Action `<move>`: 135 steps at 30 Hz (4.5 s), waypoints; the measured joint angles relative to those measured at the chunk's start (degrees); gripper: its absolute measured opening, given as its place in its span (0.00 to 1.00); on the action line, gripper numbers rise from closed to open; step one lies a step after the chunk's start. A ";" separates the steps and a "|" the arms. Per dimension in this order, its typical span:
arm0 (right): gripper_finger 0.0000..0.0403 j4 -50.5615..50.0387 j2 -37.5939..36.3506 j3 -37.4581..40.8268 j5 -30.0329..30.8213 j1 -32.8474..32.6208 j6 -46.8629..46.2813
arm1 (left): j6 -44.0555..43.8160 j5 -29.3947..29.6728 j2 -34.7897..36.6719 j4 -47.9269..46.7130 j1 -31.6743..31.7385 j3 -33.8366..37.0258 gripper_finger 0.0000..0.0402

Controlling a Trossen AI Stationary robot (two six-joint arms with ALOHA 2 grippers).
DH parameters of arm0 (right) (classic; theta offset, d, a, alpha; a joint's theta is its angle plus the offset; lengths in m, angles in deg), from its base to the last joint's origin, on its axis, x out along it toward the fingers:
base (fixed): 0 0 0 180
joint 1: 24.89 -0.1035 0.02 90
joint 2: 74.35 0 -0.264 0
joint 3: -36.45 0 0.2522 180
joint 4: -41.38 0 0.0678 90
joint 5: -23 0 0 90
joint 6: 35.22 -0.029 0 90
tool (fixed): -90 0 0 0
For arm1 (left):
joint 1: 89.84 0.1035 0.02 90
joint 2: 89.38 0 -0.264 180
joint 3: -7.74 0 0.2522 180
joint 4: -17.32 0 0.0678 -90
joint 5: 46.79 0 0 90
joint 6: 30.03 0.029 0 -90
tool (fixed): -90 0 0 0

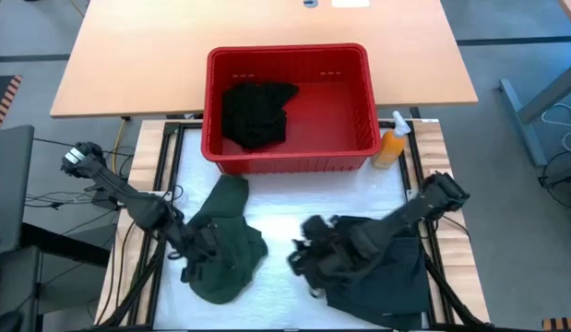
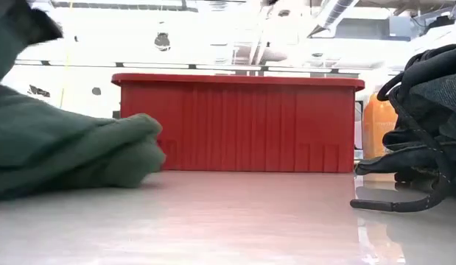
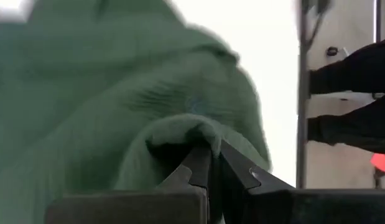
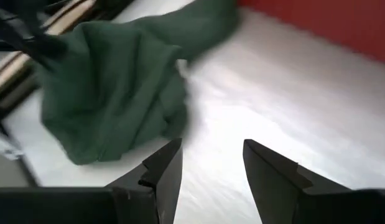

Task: Fold laundry
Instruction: Fold the green shirt

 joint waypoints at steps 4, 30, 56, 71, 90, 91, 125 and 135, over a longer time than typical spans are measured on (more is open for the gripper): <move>0.49 22.40 0.02 7.53 -10.22 5.89 10.00 | -9.32 -3.60 -0.03 13.11 -2.05 11.72 0.00; 0.62 69.87 12.28 19.85 -25.28 19.98 24.78 | -14.15 -0.16 0.05 28.62 -3.50 18.82 0.00; 0.71 45.11 18.21 5.42 -25.74 21.31 11.12 | -12.38 -1.44 0.03 30.20 -3.34 18.82 0.00; 0.65 63.72 25.33 5.43 -30.36 20.49 9.44 | -10.35 -0.29 0.01 32.39 -3.30 18.80 0.00; 0.07 52.71 15.32 5.51 -32.17 21.03 22.18 | -5.49 6.30 2.38 32.04 -2.87 18.82 0.00; 0.07 49.37 13.08 5.51 -31.02 21.01 24.20 | -5.48 6.69 2.76 31.75 -2.62 18.81 0.00; 0.08 47.33 -17.22 47.79 -7.09 -17.78 -21.52 | -5.74 2.55 6.85 30.67 11.26 18.80 0.11; 0.08 60.44 -9.32 47.74 -6.85 -17.69 -23.18 | -6.30 -31.41 6.83 40.87 20.99 17.76 0.32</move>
